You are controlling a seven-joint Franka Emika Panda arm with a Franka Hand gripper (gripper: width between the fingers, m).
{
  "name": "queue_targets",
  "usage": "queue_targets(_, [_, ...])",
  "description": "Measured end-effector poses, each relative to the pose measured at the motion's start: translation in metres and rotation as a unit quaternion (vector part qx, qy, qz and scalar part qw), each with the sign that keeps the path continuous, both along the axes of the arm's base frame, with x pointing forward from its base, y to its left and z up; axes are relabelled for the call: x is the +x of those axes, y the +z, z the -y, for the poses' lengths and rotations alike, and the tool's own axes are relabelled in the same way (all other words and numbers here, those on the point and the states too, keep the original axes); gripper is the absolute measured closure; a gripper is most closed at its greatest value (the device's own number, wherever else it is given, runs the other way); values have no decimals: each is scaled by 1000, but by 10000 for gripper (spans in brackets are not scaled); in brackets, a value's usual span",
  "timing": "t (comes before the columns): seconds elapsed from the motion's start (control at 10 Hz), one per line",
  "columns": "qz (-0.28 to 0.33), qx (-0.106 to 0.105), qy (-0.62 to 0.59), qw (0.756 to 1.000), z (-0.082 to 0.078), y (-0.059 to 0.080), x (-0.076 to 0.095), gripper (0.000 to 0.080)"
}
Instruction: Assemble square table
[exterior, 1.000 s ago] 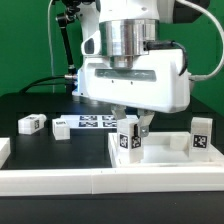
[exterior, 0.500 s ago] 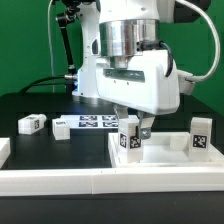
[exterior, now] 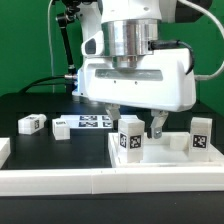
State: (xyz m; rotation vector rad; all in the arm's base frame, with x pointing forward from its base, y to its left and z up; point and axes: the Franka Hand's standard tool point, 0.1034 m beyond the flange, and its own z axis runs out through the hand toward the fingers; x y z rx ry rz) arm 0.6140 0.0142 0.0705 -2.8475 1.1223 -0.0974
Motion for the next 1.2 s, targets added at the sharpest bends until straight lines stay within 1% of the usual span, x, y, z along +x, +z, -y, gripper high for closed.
queue_targets(0.2, [4,-8,92,996,-1,0,0,151])
queue_targets(0.5, [19,-28,241,970,1,2,2,151])
queue_targets(0.8, [28,-41,330,943,6,3,3,151])
queue_targets(0.9, [28,-43,348,936,6,2,3,151])
queue_targets(1.0, [28,-49,384,922,7,2,3,151])
queue_targets(1.2, [28,-53,418,907,6,2,3,151])
